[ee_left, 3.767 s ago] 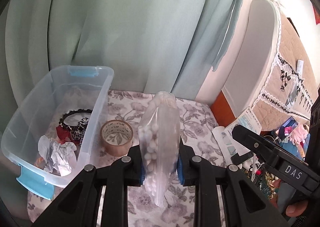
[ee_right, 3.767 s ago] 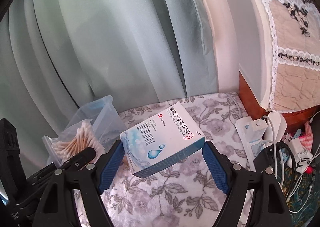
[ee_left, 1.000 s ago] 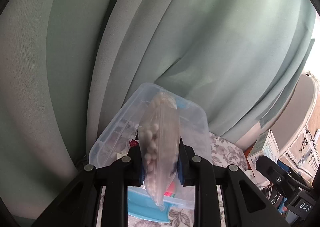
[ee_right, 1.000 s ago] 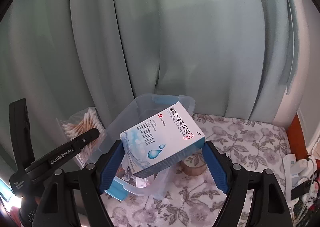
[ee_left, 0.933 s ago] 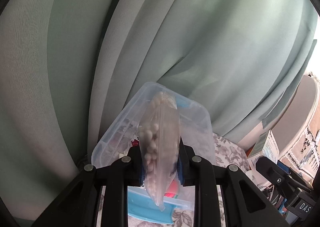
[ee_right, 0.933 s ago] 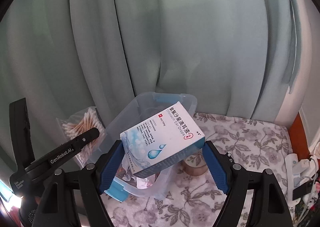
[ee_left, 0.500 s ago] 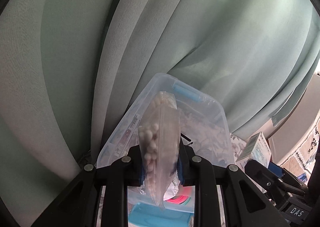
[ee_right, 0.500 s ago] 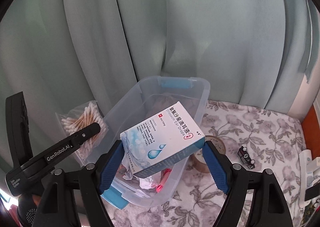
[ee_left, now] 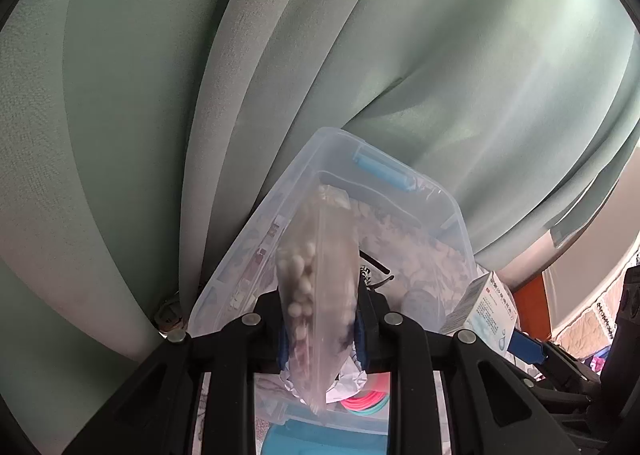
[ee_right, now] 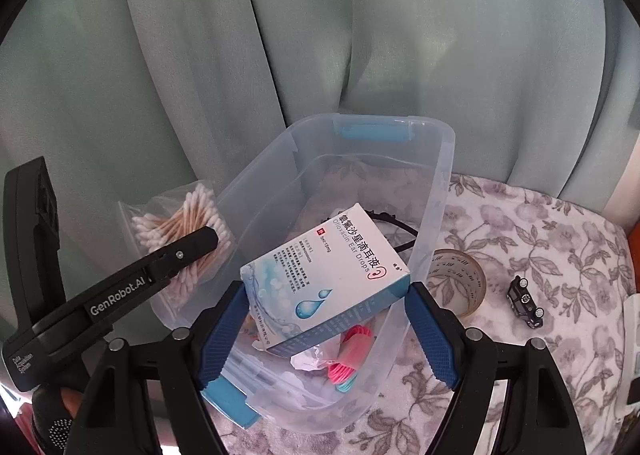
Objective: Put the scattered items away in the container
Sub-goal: 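Open the left gripper to drop the bead bag while the right drops the medicine box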
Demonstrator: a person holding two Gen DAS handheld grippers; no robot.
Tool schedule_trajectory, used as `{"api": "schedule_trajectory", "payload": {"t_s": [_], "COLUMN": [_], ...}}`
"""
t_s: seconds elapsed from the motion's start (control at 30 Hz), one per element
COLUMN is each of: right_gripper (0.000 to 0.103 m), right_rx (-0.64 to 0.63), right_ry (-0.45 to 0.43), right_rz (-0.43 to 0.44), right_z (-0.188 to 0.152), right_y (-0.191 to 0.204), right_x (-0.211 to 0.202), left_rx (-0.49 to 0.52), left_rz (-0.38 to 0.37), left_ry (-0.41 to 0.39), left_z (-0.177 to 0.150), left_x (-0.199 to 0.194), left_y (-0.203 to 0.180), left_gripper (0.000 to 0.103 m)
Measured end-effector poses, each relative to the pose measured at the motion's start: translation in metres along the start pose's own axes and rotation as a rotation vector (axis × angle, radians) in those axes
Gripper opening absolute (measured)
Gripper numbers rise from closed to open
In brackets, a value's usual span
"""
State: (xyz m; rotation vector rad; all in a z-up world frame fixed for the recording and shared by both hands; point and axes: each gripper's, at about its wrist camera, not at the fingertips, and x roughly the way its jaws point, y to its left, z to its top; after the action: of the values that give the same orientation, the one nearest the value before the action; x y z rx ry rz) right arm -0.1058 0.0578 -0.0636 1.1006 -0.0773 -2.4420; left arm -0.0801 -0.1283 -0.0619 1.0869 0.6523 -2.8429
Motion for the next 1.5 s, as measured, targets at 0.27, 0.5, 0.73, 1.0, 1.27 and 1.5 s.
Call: {"api": "schedule_trajectory", "payload": {"t_s": [0.27, 0.5, 0.73, 1.0, 1.27, 1.5], "right_gripper": [0.083, 0.084, 0.086, 0.091, 0.091, 0.101], "right_rx": [0.0, 0.005, -0.014, -0.034, -0.017, -0.002], "right_ry": [0.013, 0.026, 0.017, -0.013, -0.05, -0.092], "right_rz": [-0.006, -0.022, -0.031, -0.038, -0.043, -0.05], "right_z": [0.0, -0.001, -0.001, 0.001, 0.002, -0.001], "right_y": [0.003, 0.004, 0.008, 0.014, 0.012, 0.014], "right_x": [0.0, -0.003, -0.012, -0.027, -0.046, -0.067], "left_rx": [-0.001, 0.001, -0.017, -0.015, 0.011, 0.054], "left_rz": [0.002, -0.022, -0.024, -0.013, 0.012, 0.015], "left_ry": [-0.002, -0.023, -0.044, -0.069, -0.104, -0.139], "left_z": [0.003, 0.006, 0.009, 0.012, 0.015, 0.014], "left_x": [0.003, -0.009, -0.022, -0.04, -0.058, -0.076], "left_y": [-0.001, -0.003, -0.005, -0.009, -0.019, -0.035], "left_gripper": [0.026, 0.049, 0.069, 0.079, 0.085, 0.089]}}
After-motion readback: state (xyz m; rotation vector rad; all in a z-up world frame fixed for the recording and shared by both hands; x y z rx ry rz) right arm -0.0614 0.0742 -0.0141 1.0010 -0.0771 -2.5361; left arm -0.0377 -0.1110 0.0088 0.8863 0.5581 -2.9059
